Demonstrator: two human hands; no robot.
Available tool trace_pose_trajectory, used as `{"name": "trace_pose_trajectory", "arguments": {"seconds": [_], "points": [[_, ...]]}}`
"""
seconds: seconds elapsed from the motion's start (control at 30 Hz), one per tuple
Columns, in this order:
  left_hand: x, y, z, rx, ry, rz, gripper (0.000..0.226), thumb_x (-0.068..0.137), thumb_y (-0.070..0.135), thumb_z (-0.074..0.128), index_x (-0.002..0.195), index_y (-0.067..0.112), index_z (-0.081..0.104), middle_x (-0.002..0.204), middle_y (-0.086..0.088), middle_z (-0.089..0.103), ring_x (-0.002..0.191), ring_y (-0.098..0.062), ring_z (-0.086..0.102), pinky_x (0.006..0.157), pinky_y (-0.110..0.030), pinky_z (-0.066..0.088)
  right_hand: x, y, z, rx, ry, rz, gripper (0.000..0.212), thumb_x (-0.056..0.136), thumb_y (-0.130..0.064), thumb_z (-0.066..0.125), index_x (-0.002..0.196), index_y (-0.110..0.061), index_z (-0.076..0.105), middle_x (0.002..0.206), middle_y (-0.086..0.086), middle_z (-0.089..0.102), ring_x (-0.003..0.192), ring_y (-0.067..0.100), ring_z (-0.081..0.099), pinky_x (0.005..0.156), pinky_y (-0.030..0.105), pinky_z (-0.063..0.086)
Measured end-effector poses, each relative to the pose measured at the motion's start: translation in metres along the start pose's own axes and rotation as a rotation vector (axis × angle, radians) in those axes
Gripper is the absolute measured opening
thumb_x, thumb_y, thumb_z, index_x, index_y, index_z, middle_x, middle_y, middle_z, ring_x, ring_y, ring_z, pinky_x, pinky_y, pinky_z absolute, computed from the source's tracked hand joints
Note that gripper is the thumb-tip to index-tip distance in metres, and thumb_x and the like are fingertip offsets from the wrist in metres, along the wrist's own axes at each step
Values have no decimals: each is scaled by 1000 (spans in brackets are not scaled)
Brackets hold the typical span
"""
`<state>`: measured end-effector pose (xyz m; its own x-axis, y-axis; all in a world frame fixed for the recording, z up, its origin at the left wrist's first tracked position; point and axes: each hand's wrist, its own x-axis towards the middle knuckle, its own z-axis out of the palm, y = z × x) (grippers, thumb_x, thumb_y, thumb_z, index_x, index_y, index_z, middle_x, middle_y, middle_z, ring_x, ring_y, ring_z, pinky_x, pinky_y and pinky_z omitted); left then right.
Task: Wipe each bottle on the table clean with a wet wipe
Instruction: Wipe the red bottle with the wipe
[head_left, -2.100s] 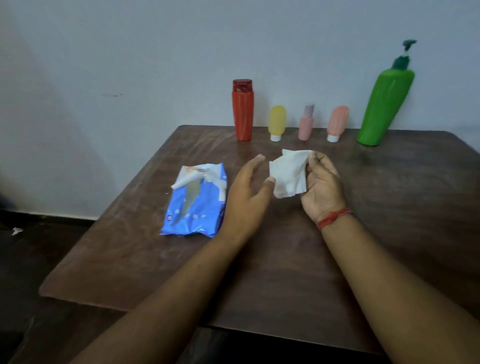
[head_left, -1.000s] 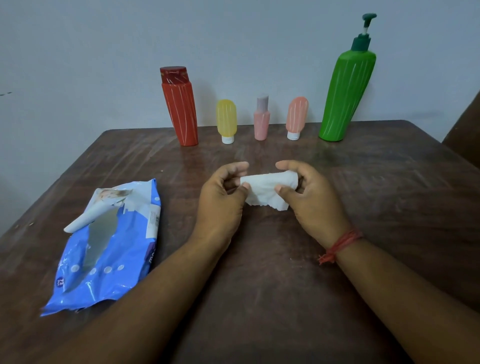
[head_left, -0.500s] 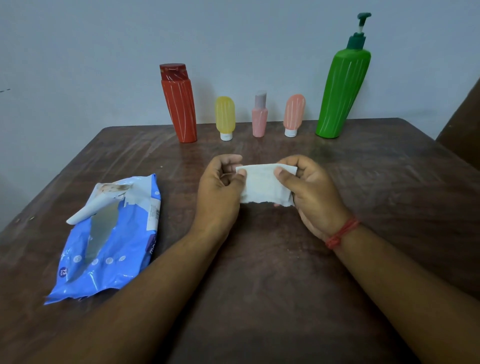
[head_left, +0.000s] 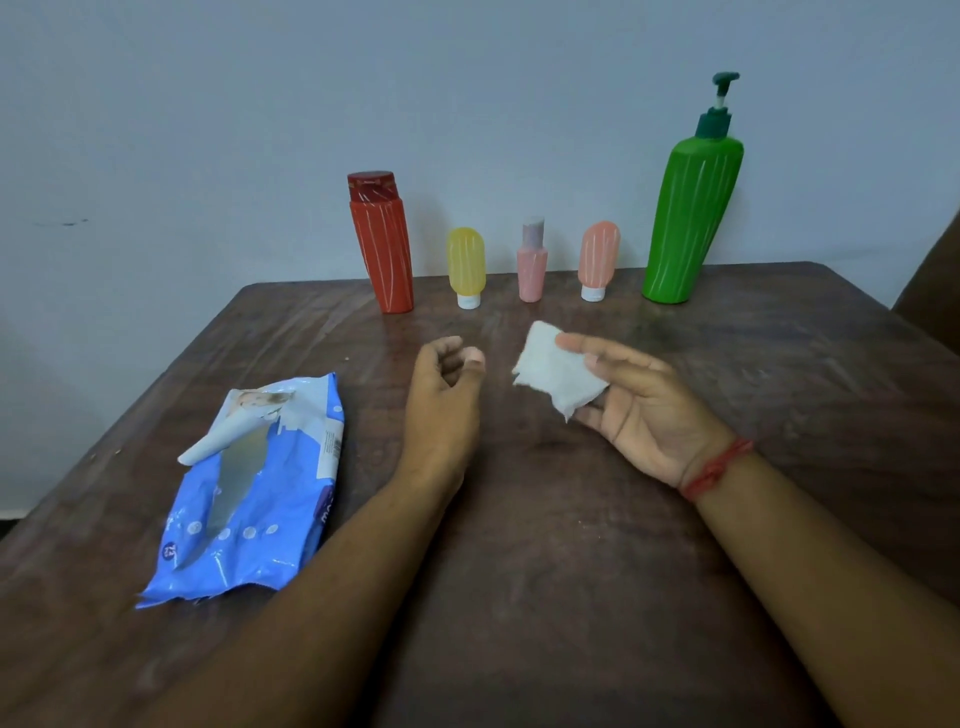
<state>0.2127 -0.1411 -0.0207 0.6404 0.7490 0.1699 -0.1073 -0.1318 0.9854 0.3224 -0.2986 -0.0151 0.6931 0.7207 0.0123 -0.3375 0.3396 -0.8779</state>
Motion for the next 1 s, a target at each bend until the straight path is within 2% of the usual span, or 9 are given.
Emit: {"name": "trace_pose_trajectory", "arguments": {"seconds": [0.07, 0.13, 0.2, 0.33, 0.4, 0.5, 0.67, 0.8, 1.0], "points": [[13, 0, -3, 78, 77, -13, 30, 100, 26, 59, 129, 23, 54, 117, 12, 61, 96, 11, 58, 84, -10, 46, 4, -1, -2, 47, 83, -42, 39, 95, -11, 53, 132, -1, 60, 129, 16, 67, 115, 30, 67, 89, 41, 59], [33, -2, -6, 155, 167, -31, 38, 100, 26, 59, 136, 21, 50, 130, 7, 57, 110, -1, 56, 97, -23, 45, 6, -2, -5, 53, 125, -64, 39, 100, -13, 49, 137, -5, 57, 131, 15, 66, 123, 31, 63, 105, 47, 50], [56, -8, -6, 237, 244, -44, 49, 97, 24, 60, 143, 18, 44, 141, 1, 50, 120, -10, 51, 104, -31, 44, 7, -3, -6, 57, 136, -84, 40, 102, -16, 47, 140, -6, 54, 134, 15, 64, 127, 30, 60, 112, 49, 42], [93, -15, -4, 369, 360, -45, 59, 90, 21, 66, 142, 12, 41, 141, -8, 46, 132, -27, 47, 111, -45, 43, 7, -6, -4, 106, 130, -128, 56, 89, -30, 59, 140, -6, 55, 132, 10, 66, 126, 26, 61, 112, 46, 42], [107, -16, -2, 433, 387, -23, 62, 90, 20, 67, 143, 7, 39, 143, -12, 46, 135, -30, 43, 113, -44, 39, 9, -5, -4, 135, 121, -142, 59, 89, -36, 55, 140, -6, 55, 136, 8, 64, 128, 24, 60, 112, 45, 43], [125, -17, -2, 493, 410, -32, 71, 92, 24, 68, 150, 8, 30, 148, -12, 43, 140, -30, 40, 115, -44, 37, 11, -2, -6, 135, 109, -144, 54, 97, -39, 47, 140, -8, 55, 138, 7, 63, 128, 24, 59, 107, 42, 48], [153, -22, -3, 501, 428, -52, 66, 90, 27, 71, 143, 10, 36, 142, -12, 49, 135, -31, 47, 111, -47, 43, 14, -1, -7, 120, 97, -141, 59, 96, -47, 42, 139, -9, 55, 137, 6, 64, 126, 22, 61, 112, 44, 41], [173, -30, -4, 555, 422, -72, 75, 87, 32, 72, 147, 14, 30, 145, -12, 50, 133, -35, 50, 109, -53, 44, 16, 1, -5, 105, 91, -138, 60, 101, -51, 34, 139, -10, 56, 134, 4, 65, 126, 21, 61, 114, 45, 39], [188, -34, -6, 596, 398, -74, 66, 90, 30, 69, 143, 17, 31, 142, -11, 53, 127, -37, 55, 106, -54, 47, 20, 3, -6, 83, 68, -125, 68, 98, -58, 29, 140, -12, 55, 136, 4, 65, 127, 22, 60, 115, 47, 37]]}}
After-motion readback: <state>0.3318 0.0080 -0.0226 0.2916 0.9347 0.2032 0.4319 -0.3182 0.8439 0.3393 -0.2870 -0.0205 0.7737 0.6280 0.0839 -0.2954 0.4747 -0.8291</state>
